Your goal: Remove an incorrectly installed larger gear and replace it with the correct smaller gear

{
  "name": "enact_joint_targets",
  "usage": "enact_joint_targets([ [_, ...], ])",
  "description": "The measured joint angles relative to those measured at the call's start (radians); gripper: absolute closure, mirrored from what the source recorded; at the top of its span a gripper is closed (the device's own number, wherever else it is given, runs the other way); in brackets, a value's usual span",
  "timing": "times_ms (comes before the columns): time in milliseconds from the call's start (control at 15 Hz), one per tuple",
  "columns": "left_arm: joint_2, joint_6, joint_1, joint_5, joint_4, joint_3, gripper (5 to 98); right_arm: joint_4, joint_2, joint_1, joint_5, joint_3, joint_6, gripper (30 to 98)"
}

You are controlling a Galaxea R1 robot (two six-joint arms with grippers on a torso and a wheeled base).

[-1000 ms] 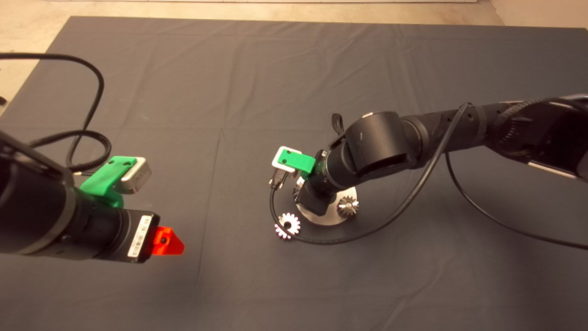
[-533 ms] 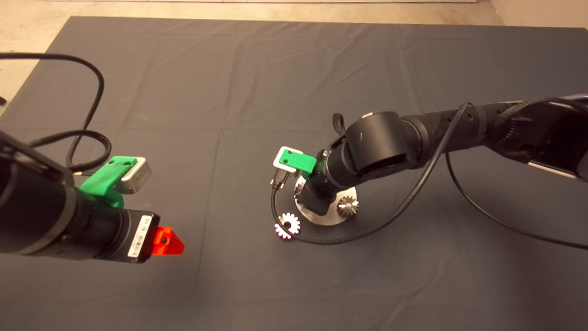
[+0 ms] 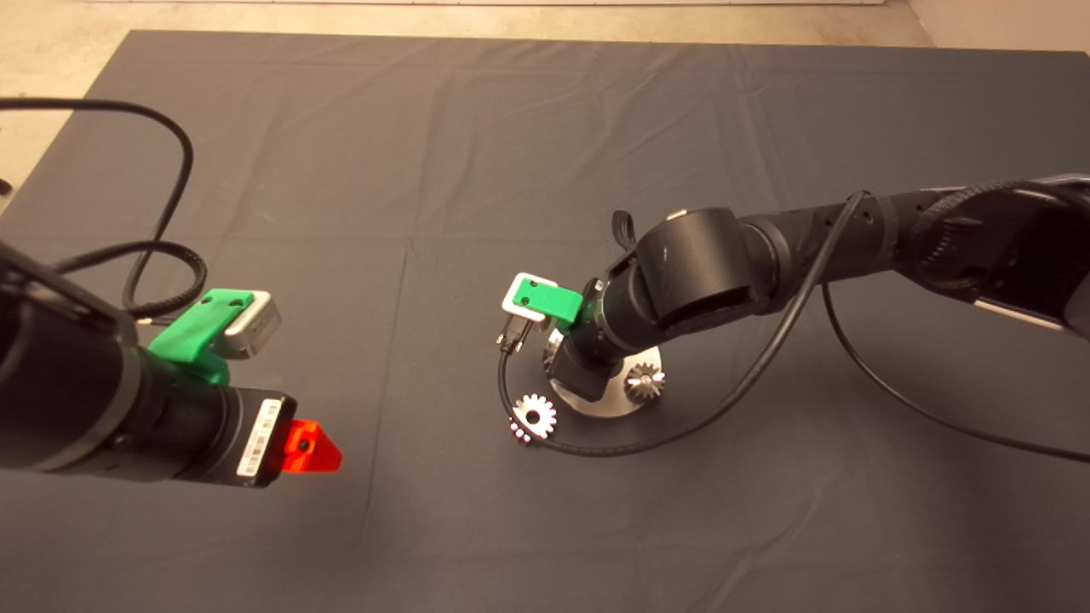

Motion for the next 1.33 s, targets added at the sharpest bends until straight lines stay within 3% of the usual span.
enact_joint_targets([
  [1333, 0.0, 0.0, 0.0, 0.0, -0.002, 0.0, 5.8, -0.004, -0.013, -0.014, 0.011, 0.0, -0.015, 90.0],
])
